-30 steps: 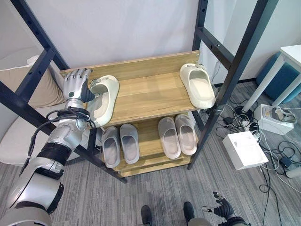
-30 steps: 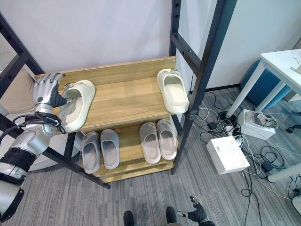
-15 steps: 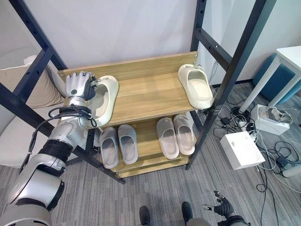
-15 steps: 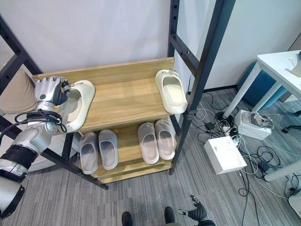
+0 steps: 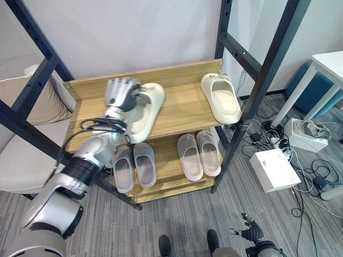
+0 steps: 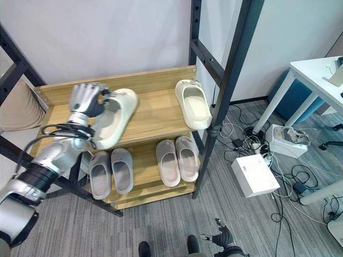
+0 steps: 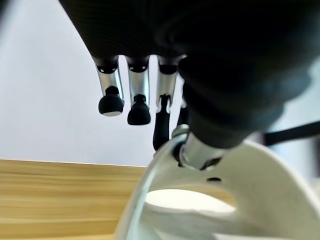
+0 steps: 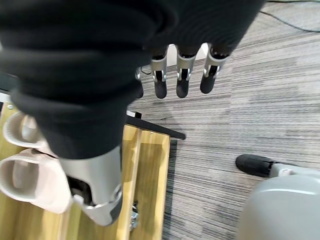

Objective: Arrange the slippers neatly on the shoe rack.

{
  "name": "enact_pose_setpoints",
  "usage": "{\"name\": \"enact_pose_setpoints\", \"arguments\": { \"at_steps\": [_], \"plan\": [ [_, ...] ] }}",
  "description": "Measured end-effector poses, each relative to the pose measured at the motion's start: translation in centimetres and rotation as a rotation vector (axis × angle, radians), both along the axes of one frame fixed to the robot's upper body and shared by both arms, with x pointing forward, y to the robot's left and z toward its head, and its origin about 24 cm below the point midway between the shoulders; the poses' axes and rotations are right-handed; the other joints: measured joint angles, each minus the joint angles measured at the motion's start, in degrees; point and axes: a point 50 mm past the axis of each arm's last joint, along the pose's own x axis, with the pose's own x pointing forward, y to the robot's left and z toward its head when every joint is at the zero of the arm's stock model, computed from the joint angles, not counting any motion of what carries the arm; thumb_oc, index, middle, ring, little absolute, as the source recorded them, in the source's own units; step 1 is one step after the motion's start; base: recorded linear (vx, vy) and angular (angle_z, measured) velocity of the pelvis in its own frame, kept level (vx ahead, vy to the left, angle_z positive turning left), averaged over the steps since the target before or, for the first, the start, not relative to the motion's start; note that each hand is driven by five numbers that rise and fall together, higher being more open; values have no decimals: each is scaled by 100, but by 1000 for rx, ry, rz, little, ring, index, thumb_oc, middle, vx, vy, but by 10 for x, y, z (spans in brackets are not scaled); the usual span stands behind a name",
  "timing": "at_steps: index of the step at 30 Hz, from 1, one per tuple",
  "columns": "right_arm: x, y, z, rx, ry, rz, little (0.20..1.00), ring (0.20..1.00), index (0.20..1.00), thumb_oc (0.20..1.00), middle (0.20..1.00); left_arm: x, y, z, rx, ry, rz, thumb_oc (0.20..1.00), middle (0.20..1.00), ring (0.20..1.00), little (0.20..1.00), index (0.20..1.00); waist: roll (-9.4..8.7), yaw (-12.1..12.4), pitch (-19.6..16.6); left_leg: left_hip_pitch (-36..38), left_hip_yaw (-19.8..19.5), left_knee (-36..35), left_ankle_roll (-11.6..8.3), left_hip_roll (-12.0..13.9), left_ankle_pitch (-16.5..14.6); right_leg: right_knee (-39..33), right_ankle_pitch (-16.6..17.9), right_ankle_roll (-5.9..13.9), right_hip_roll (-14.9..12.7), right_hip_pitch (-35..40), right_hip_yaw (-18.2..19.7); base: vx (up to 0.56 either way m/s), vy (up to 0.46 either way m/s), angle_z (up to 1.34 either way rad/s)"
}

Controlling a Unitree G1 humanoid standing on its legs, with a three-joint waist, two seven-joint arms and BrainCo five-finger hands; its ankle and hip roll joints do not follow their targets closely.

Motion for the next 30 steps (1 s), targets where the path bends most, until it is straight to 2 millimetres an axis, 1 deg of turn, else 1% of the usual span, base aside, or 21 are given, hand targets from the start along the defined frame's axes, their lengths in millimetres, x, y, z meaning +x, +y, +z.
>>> {"name": "enact_pose_setpoints", "arguments": {
  "at_steps": [2,3,6,9,10,11,12,14,16,17,19,20,21,24,28,29,30],
  "plan": [
    [7,1,3,0,-18,5,1000,1000,1000,1000,1000,-1,-11,4,-10,-17,-50,200,200,200,200,200,74,-72,2,3,-1,0,-1,7,-2,0,-7,5,4,1,1,2,-34,1],
    [7,-1,2,0,-14,-3,1000,1000,1000,1000,1000,0,-21,7,-16,-24,-76,200,200,200,200,200,126,-85,2,5,-5,0,-3,8,-4,0,-25,25,5,11,-11,6,-30,4],
    [6,-3,1,-4,-2,-13,1000,1000,1000,1000,1000,3,-33,11,-8,-32,-107,200,200,200,200,200,238,-144,-7,11,-4,-1,-63,16,-50,0,-54,52,11,20,-15,8,-35,2],
    [3,-6,-1,-10,12,-31,1000,1000,1000,1000,1000,8,-41,12,16,-25,-117,200,200,200,200,200,318,-149,-25,3,1,-2,-64,17,-52,0,-59,41,12,-10,1,5,-4,-2],
    [1,-8,-1,-11,17,-47,1000,1000,1000,1000,1000,10,-43,15,13,-29,-119,200,200,200,200,200,349,-232,-26,-6,17,-1,-64,20,-52,0,-56,36,14,-57,16,22,-16,-3],
    [1,-9,-1,-15,19,-50,1000,1000,1000,1000,1000,12,-45,15,10,-27,-115,200,200,200,200,200,368,-230,-33,-14,15,-2,-55,19,-58,0,-60,30,13,-53,9,27,-10,-5],
    [-2,-12,-2,-20,23,-63,1000,1000,1000,1000,1000,19,-47,16,34,-17,-94,200,200,200,200,200,392,-248,-30,-14,40,-2,-32,21,-76,1,-62,27,13,-67,30,26,-8,-4],
    [-3,-16,-1,-28,26,-74,1000,1000,1000,1000,1000,26,-38,19,52,-7,-42,200,200,200,200,200,429,-289,-37,-15,102,-1,-38,21,-82,0,-60,29,13,-104,90,24,-5,-12],
    [-3,-19,-1,-31,22,-86,1000,1000,1000,1000,1000,32,-34,18,87,11,-4,200,200,200,200,200,445,-295,-46,-21,150,-2,-45,20,-87,1,-57,31,12,-132,140,21,-3,-17],
    [-1,-20,1,-34,11,-103,1000,1000,1000,1000,1000,37,-28,13,117,43,42,200,200,200,200,200,469,-380,-55,-29,198,-2,-53,16,-88,1,-30,54,6,-153,171,22,-2,-17],
    [-1,-21,1,-37,10,-108,1000,1000,1000,1000,1000,39,-25,11,130,54,62,200,200,200,200,200,470,-455,-55,-26,243,-1,-53,22,-90,1,-25,62,9,-166,189,15,0,-12],
    [-2,-22,1,-41,10,-111,1000,1000,1000,1000,1000,42,-17,10,136,68,103,200,200,200,200,200,474,-469,-58,-13,290,-1,-40,28,-87,1,-29,57,12,-184,233,8,-2,-14],
    [-1,-23,1,-44,8,-113,1000,1000,1000,1000,1000,43,-14,10,136,73,120,200,200,200,200,200,480,-468,-61,-14,305,-1,-28,27,-81,1,-28,58,13,-190,269,6,-5,-15],
    [-3,-23,1,-38,11,-124,1000,1000,1000,1000,1000,45,-10,11,122,81,142,200,200,200,200,200,487,-479,-58,-30,319,-1,-20,26,-88,1,-30,57,13,-231,290,20,-2,-6],
    [-6,-23,-1,-34,18,-131,1000,1000,1000,1000,1000,46,-12,9,95,91,148,200,200,200,200,200,485,-469,-57,-35,332,-2,-41,25,-143,2,-45,64,12,-236,296,37,-8,0],
    [-5,-22,0,-33,17,-131,1000,1000,1000,1000,1000,46,-12,9,94,90,149,1000,1000,1000,1000,1000,485,-467,-57,-36,332,-2,-52,24,-156,2,-45,64,12,-235,295,0,0,0],
    [-4,-22,0,-33,14,-131,1000,1000,1000,1000,1000,46,-12,9,91,90,151,1000,1000,1000,1000,1000,485,-465,-57,-35,331,-2,-56,24,-160,2,-46,64,12,-234,293,0,0,0]
  ]
}}
